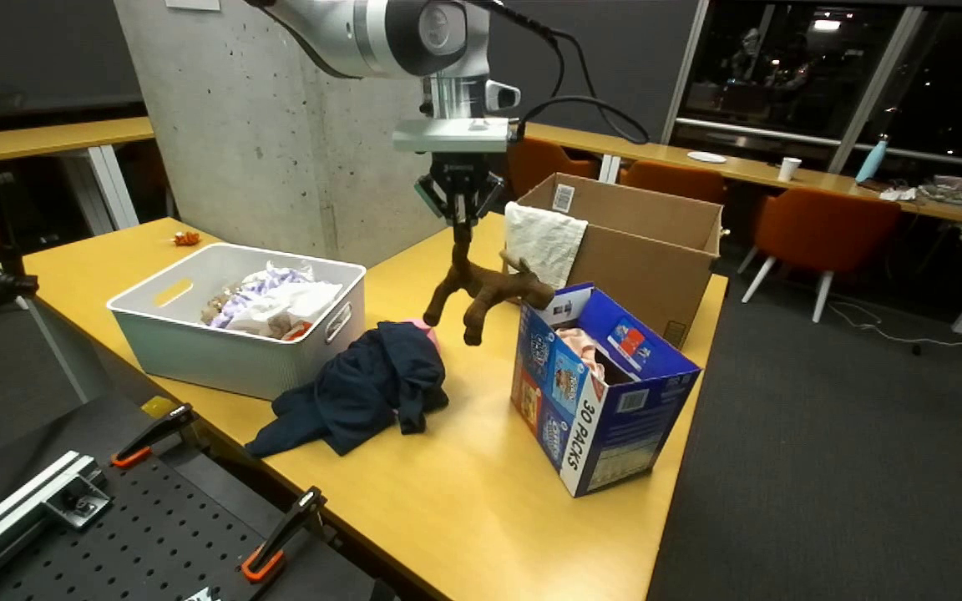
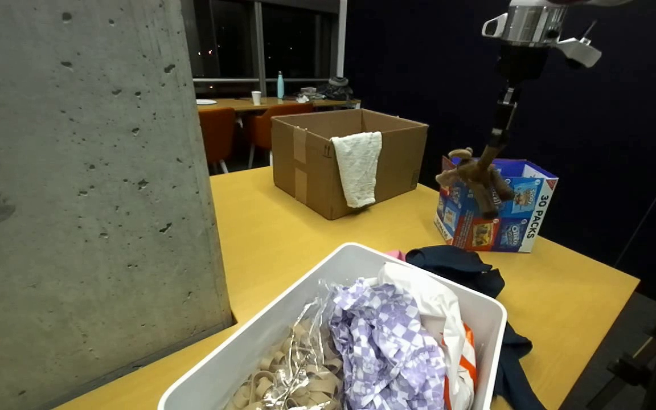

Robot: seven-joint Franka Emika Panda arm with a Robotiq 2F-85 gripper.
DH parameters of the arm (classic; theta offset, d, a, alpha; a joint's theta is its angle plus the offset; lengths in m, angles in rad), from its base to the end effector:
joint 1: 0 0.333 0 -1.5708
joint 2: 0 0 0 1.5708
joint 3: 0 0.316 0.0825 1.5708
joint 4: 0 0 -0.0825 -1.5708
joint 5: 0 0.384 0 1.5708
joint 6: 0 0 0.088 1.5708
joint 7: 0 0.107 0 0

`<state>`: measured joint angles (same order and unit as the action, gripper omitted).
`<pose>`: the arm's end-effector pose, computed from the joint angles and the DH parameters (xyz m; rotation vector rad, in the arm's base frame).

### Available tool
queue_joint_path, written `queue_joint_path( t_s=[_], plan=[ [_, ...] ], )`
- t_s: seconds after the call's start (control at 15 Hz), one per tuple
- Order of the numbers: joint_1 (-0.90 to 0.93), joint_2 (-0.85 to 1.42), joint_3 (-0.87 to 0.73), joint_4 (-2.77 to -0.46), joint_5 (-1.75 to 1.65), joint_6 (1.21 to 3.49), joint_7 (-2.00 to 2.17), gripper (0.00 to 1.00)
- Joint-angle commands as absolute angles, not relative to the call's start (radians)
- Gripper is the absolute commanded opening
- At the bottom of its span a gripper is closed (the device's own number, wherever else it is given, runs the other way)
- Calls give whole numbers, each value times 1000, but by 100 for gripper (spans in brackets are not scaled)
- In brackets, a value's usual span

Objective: Move the laundry and the toy from the box into the washing basket

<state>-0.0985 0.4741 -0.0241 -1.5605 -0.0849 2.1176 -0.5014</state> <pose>0.6892 -0.0865 0.3794 2.9664 0.6370 0.0802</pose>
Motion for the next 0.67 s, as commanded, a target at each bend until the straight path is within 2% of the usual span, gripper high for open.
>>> queue_joint_path(
  t_s=[0.0, 0.2, 0.27, 0.33, 0.47, 0.6],
  plan=[
    [-80, 557, -10, -1475, -133, 2063, -486, 4],
    [-77, 615, -6, -1422, -136, 2029, -495, 4],
    [-80, 635, -3, -1401, -129, 2011, -502, 10],
    [-82, 661, 0, -1375, -126, 1995, -507, 40],
    [-81, 695, -1, -1335, -128, 1969, -507, 47],
    [-83, 710, 0, -1310, -126, 1958, -506, 62]
  ],
)
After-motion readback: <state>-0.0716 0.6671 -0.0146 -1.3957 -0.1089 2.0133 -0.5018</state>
